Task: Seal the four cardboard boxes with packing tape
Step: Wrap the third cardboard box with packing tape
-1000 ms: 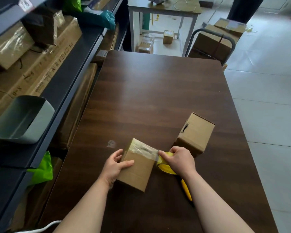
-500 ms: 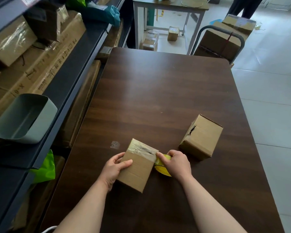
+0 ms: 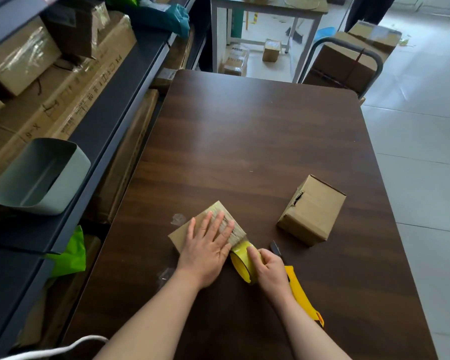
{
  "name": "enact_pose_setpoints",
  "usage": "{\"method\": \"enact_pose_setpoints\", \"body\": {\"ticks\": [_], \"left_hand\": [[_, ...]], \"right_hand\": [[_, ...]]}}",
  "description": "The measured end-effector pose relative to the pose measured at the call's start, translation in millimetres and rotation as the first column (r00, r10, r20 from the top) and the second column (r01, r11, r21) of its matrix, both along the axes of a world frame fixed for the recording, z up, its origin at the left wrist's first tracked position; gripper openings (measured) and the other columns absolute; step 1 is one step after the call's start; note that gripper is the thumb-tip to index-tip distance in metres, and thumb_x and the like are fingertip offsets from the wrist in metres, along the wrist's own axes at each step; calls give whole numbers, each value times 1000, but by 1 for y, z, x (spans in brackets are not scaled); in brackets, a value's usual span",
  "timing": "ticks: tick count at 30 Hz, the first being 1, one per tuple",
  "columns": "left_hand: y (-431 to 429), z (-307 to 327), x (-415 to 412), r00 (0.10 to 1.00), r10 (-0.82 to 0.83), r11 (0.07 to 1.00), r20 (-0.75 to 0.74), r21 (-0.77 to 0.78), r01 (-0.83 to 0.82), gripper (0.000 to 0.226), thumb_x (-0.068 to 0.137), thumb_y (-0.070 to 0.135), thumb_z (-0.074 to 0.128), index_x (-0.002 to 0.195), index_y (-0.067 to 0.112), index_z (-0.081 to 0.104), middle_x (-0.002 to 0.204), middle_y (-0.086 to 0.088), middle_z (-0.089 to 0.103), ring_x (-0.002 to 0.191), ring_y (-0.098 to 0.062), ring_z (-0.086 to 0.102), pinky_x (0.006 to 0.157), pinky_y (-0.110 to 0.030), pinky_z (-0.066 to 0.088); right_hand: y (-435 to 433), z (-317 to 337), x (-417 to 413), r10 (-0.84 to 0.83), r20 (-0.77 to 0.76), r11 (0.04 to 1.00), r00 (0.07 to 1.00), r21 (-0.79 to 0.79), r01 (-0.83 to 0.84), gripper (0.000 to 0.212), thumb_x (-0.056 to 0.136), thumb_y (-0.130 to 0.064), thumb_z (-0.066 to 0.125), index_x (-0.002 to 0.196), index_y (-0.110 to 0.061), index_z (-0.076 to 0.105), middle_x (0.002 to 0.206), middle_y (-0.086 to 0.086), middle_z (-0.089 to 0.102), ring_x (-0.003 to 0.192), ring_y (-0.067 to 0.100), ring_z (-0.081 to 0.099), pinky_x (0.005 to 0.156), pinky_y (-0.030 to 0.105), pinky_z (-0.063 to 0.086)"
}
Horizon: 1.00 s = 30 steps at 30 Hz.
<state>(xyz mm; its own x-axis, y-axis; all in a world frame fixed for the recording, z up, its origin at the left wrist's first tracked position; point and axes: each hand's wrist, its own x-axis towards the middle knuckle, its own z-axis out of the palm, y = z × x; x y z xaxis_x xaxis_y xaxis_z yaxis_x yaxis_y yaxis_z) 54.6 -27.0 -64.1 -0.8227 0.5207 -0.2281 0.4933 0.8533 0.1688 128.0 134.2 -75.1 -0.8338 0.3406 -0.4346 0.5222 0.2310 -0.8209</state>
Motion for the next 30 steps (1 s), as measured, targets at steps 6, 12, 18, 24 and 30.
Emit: {"method": "enact_pose_setpoints", "body": {"ticks": [6, 12, 18, 24, 30], "left_hand": [[-2, 1, -3, 1000, -27, 1000, 3, 5, 27, 66, 81, 61, -25, 144, 43, -15, 157, 11, -19, 147, -18, -18, 113, -43, -19], [-8, 3, -11, 996, -85, 996, 9, -6, 85, 65, 86, 60, -13, 149, 45, -5, 153, 15, -22, 143, -12, -23, 113, -41, -20], [-10, 4, -13, 994, -106, 992, 13, -71, 107, 68, 81, 55, -15, 148, 46, -10, 153, 15, -26, 145, -14, -22, 113, -41, -22], [-3, 14, 8, 995, 61, 998, -83, 7, -60, 57, 100, 42, 34, 152, 38, 11, 162, -2, 2, 149, -26, 1, 118, -49, 4], [18, 13, 87, 774, 538, 603, 334, 490, -630, 17, 91, 30, 60, 104, 20, 55, 101, 0, 58, 88, -18, 59, 73, -26, 45]], "right_hand": [[7, -6, 23, 12, -45, 992, 999, -122, -17, 28, 96, -30, 56, 74, -14, 60, 64, -7, 47, 57, 1, 41, 55, 18, 34], [8, -6, 36, 32, -43, 986, 999, -165, -39, 22, 95, -30, 58, 80, -16, 66, 68, -11, 56, 63, -2, 48, 59, 17, 39], [10, -6, 50, 40, -61, 980, 997, -191, -51, 17, 95, -26, 59, 87, -14, 67, 75, -8, 60, 70, 1, 53, 65, 18, 43], [4, 1, 50, 57, -40, 982, 998, -176, -63, 17, 97, -27, 56, 86, -17, 65, 73, -11, 58, 67, -2, 50, 63, 16, 42], [3, 9, 49, 97, 14, 989, 995, -115, -95, 20, 99, -28, 53, 93, -12, 64, 81, 1, 59, 76, 11, 52, 67, 29, 43]]}}
